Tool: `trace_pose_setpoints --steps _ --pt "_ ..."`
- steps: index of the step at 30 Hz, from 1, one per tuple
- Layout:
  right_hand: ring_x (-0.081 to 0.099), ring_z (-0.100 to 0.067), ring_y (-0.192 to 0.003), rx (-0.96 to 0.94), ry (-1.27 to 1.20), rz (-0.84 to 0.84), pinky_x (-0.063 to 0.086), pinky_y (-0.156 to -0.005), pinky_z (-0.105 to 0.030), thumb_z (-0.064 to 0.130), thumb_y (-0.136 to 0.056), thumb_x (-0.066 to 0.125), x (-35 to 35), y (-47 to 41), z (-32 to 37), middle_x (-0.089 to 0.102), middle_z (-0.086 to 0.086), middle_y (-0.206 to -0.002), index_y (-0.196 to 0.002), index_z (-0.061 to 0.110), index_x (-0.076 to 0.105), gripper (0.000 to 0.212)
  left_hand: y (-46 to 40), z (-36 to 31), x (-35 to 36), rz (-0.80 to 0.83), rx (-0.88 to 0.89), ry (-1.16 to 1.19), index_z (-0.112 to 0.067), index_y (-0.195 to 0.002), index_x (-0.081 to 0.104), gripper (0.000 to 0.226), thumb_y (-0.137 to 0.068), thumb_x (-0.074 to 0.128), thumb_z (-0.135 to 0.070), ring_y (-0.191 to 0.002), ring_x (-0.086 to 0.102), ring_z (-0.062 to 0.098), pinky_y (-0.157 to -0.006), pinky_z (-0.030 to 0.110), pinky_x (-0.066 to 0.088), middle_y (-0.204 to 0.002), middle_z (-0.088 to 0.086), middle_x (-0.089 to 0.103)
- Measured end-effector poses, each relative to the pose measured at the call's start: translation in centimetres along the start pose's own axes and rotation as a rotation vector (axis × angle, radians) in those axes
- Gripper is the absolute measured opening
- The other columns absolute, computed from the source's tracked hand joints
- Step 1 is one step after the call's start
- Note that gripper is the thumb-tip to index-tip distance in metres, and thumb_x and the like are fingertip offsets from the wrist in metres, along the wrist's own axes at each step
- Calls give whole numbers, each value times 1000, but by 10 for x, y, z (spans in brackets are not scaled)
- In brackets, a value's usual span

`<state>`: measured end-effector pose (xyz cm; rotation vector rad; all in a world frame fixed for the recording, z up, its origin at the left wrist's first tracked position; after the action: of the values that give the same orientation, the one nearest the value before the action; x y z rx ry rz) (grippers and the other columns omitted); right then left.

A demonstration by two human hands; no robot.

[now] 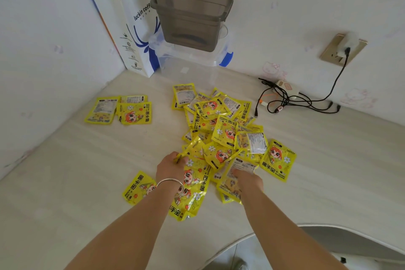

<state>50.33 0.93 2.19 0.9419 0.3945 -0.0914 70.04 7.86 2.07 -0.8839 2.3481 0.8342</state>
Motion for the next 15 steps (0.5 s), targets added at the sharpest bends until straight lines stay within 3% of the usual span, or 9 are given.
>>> trace_pose_setpoints --steps 2,5,7,11,13,15 --pt "59 -30 -81 -17 -71 -34 51 -76 -37 26 -77 73 -4 0 -2 61 -11 -90 -110 4 62 42 1 -4 -6 -53 44 100 -8 -107 63 26 -91 57 -27 -104 58 34 -86 36 43 -107 13 63" --pt "57 -29 -79 -127 -186 -144 44 -69 -34 22 -79 68 -14 2 0 61 -12 -87 -104 1 64 33 0 -9 -18 -113 97 168 -9 -86 52 18 -93 53 -26 -78 54 35 -70 38 41 -72 11 55" --pt "57 -30 -83 -198 -249 -207 44 -71 -34 17 -83 63 -21 7 6 63 -13 -93 -105 3 62 27 -1 -14 -29 -171 82 199 -9 -80 41 23 -94 51 -25 -71 47 33 -65 38 36 -60 8 44" --pt "60 -35 -99 -322 -292 -269 40 -77 -33 16 -86 58 -31 16 17 64 -17 -110 -120 5 54 36 -2 -27 -42 -232 52 269 0 -90 44 26 -95 49 -25 -86 52 39 -70 37 33 -75 19 50" --pt "59 -29 -84 -336 -351 -210 42 -72 -31 17 -84 61 -32 16 22 64 -13 -106 -122 5 52 41 0 -30 -42 -220 24 284 4 -102 50 31 -94 51 -26 -94 55 39 -73 35 33 -90 25 56" --pt "55 -21 -64 -312 -369 -111 44 -59 -26 18 -83 65 -31 17 26 63 -10 -100 -121 8 51 42 4 -34 -38 -176 23 301 -3 -94 51 21 -91 55 -24 -89 56 36 -70 31 33 -86 17 55"
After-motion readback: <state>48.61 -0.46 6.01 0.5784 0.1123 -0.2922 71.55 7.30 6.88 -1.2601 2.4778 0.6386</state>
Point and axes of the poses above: each hand's wrist, its own y-axis away from the middle knuckle, its own x-axis out of the palm, z = x × y, the point moved 3 cm from there along -y, towards the middle knuckle
